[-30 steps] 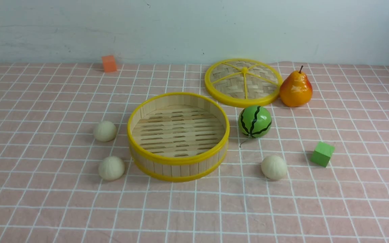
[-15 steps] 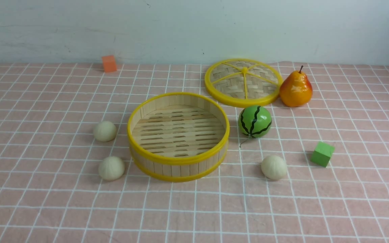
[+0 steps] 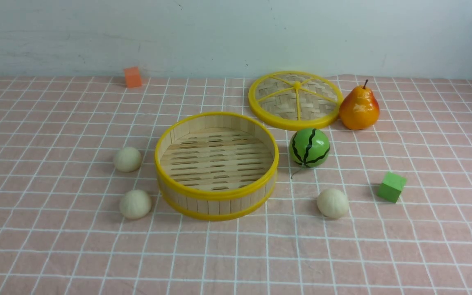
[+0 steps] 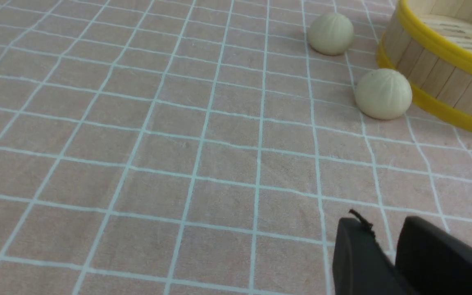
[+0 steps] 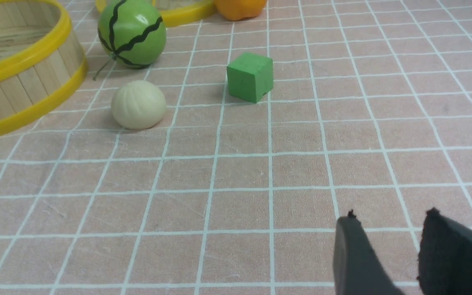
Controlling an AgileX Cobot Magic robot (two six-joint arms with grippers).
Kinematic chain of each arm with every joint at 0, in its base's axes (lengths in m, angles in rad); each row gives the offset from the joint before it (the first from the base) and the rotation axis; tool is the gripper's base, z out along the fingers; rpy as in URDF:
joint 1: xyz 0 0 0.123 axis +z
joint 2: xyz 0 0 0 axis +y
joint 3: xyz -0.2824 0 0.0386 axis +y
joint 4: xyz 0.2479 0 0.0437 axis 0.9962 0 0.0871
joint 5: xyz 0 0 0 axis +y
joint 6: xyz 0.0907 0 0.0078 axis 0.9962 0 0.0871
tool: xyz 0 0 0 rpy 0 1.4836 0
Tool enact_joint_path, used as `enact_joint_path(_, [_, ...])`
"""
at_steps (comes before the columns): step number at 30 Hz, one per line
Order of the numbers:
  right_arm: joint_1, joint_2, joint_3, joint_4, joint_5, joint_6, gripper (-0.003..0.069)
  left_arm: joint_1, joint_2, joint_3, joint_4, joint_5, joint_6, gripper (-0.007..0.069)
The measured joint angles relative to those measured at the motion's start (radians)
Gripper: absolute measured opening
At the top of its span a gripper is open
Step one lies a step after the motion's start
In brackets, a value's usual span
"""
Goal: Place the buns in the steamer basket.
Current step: Use the left arm to grab a steamed stuffed bun
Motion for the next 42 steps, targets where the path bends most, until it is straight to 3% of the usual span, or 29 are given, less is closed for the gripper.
enact_joint_path(5, [0.000,0.000,0.003,0.001,-0.128,0.000,0.0240,0.000,0.000,0.000,-0.051,-0.108,0.000,0.0155])
enact_joint_path(17, [0.000,0.000,0.003,0.001,-0.611,0.009,0.0240,0.000,0.000,0.000,-0.085,-0.723,-0.009,0.0164])
enact_joint_path(19, [0.000,0.000,0.003,0.001,-0.722,0.040,0.0240,0.000,0.000,0.000,-0.090,-0.864,-0.101,0.0164])
enact_joint_path(22, [0.000,0.000,0.003,0.002,-0.792,0.055,0.0240,-0.002,0.000,-0.005,-0.099,-0.931,-0.256,0.0164])
enact_joint_path(25, [0.000,0.015,-0.024,0.003,-0.791,0.057,0.0205,-0.004,0.011,-0.082,-0.078,-0.866,-0.355,0.0139])
enact_joint_path(27, [0.000,0.038,-0.069,0.003,-0.765,0.054,0.0169,-0.005,0.039,-0.144,-0.052,-0.820,-0.356,0.0107])
enact_joint_path(29, [0.000,0.115,-0.180,0.002,-0.687,0.008,0.0054,-0.005,0.160,-0.304,0.013,-0.695,-0.305,0.0002])
enact_joint_path(31, [0.000,0.202,-0.254,0.002,-0.612,-0.039,-0.0007,-0.005,0.258,-0.392,0.044,-0.628,-0.261,-0.0014])
enact_joint_path(36, [0.000,0.420,-0.357,0.002,-0.387,-0.101,-0.0015,-0.005,0.537,-0.509,0.064,-0.541,-0.192,-0.0014])
enact_joint_path(39, [0.000,0.582,-0.422,0.002,-0.198,-0.105,-0.0011,-0.005,0.750,-0.585,0.066,-0.410,-0.184,-0.0014])
enact_joint_path(41, [0.011,0.714,-0.492,0.013,0.013,-0.105,-0.0010,-0.014,0.933,-0.703,0.066,-0.199,-0.199,-0.0014])
enact_joint_path(42, [0.016,0.732,-0.504,0.015,0.027,-0.105,-0.0010,-0.015,0.933,-0.703,0.066,-0.199,-0.200,-0.0014])
